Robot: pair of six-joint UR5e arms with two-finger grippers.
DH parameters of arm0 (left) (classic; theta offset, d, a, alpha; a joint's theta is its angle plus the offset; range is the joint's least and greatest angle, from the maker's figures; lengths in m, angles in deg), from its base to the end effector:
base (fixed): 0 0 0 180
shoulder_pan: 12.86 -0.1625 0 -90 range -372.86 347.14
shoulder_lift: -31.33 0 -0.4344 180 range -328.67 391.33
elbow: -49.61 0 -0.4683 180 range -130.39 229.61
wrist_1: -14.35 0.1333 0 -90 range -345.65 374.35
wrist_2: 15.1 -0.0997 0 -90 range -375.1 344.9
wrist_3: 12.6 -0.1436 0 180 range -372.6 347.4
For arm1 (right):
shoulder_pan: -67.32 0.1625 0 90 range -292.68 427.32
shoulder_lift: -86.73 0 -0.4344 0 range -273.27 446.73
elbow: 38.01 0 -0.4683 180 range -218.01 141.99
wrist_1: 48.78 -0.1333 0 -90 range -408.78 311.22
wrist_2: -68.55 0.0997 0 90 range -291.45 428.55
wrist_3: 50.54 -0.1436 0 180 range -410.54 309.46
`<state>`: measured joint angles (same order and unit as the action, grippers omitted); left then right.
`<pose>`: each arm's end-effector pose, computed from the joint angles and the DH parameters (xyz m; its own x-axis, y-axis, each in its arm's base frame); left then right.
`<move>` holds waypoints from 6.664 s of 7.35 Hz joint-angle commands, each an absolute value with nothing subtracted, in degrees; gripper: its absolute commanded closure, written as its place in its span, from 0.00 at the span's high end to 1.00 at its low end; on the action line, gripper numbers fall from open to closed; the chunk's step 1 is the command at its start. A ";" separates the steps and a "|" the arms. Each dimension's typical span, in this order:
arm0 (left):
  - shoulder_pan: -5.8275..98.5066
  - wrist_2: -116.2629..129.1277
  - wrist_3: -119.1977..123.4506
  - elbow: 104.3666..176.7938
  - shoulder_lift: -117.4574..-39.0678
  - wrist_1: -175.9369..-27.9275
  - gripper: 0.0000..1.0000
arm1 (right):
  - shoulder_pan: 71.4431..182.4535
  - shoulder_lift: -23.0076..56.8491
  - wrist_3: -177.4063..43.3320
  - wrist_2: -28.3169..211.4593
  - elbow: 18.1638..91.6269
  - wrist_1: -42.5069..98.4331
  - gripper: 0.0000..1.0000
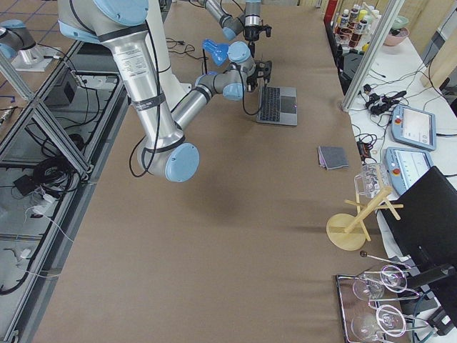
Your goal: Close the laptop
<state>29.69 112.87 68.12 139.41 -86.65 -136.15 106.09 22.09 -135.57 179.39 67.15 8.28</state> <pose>0.5105 -0.5297 0.2316 0.0347 0.1407 -0.9894 0.0754 0.9868 0.1430 -0.4936 -0.5019 0.1934 0.2488 0.0960 0.9638 -0.2989 0.9541 -0.0178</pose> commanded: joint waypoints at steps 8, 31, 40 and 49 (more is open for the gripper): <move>34.17 106.02 60.02 118.55 -98.65 -132.70 0.00 | 111.87 35.38 -133.16 178.86 41.66 7.64 0.00; 75.91 114.57 -25.96 138.45 -60.87 -70.72 0.99 | 154.86 -21.87 -49.85 196.71 62.45 25.40 1.00; 76.53 114.62 -26.22 148.92 -55.94 -70.29 0.99 | 154.24 -18.13 -49.83 198.63 65.35 41.22 1.00; 76.44 114.54 -26.23 148.84 -55.59 -71.17 0.99 | 153.98 -18.65 -49.75 198.72 64.73 40.95 1.00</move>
